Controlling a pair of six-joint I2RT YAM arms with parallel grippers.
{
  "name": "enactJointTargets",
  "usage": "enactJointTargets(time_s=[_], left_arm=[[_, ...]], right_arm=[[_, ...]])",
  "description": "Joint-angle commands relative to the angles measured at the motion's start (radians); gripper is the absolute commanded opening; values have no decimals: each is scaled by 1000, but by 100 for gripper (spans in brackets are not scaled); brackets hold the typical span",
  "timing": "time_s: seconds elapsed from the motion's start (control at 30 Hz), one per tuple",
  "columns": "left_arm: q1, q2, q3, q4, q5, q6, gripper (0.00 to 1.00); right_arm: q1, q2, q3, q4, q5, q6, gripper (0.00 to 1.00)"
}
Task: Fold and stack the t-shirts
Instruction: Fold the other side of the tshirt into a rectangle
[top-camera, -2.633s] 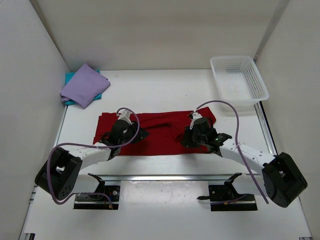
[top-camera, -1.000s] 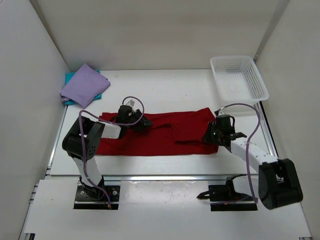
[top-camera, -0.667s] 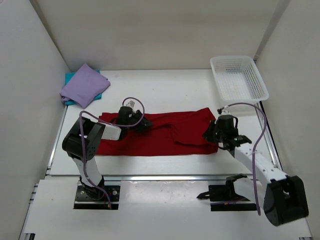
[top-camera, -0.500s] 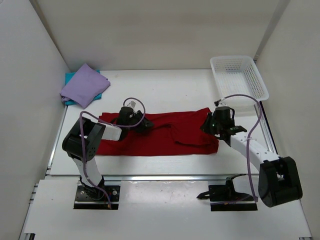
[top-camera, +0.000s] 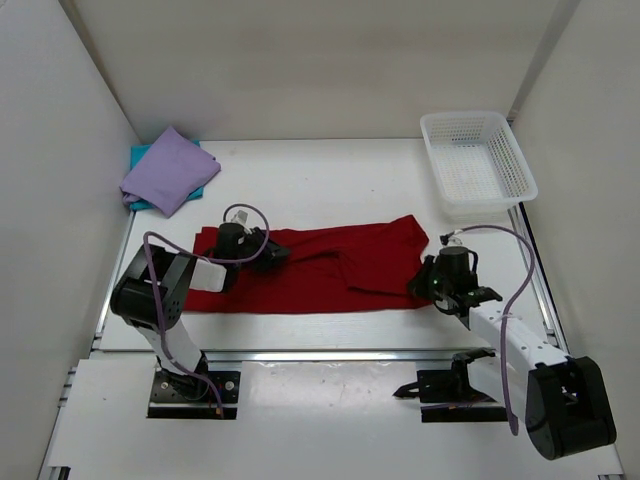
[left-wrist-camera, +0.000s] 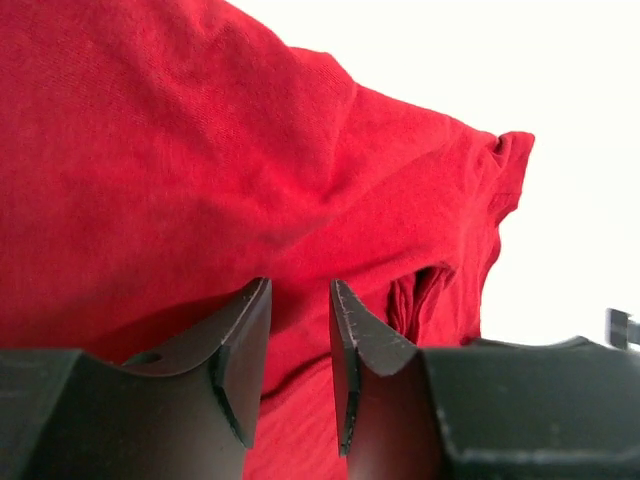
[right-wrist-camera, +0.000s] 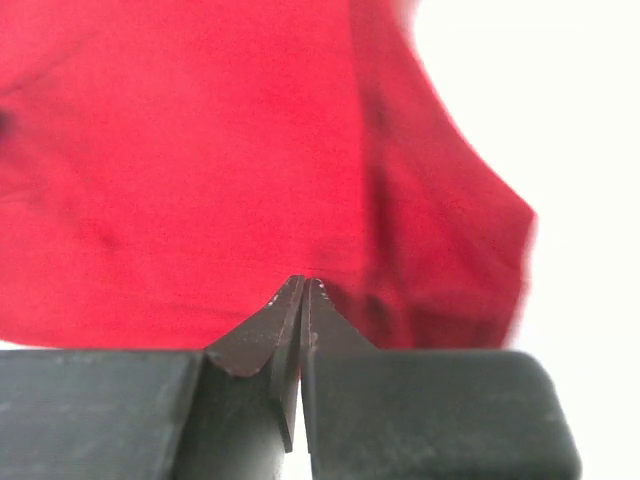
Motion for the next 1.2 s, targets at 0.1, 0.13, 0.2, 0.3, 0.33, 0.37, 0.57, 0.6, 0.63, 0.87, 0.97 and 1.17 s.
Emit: enactJointTargets(time_s=[0.1,0.13,0.2,0.3,0.33,0.37,0.57,0.6,0.63,0.87,0.97,1.17], left_arm=[[-127,-140,79,-87,-92,59,42],[-162,-139,107,-103,-96,68,42],[-196,-131,135,-117,-96,77,42],[-252,-122,119,-112,-96,76,41],[-279,-125,96,-113,-106,77,41],[-289,-122,80,-100,-113,79,41],[-310,-42,53,3,-97,55,40],[-306,-22,52,17,-82,50,40],[-313,-15,61,21,-77,41,41],[-319,24,98,11,-90,51,41],[-309,21,82,11,-93,53,40],[-304,10,85,2,-97,65,40]], right_arm=[[125,42,202,80,38,3,0],[131,95,218,109,-3,-6,0],[163,184,290,160,-43,-18,0],[263,324,386,195,-63,-79,2],[278,371,417,203,-44,-93,4],[302,419,454,203,-31,-112,7],[367,634,656,133,22,-222,17],[375,654,675,127,29,-239,19],[375,658,683,116,38,-253,22],[376,734,739,44,58,-288,28],[383,758,746,36,64,-294,27],[375,766,739,51,67,-281,8]])
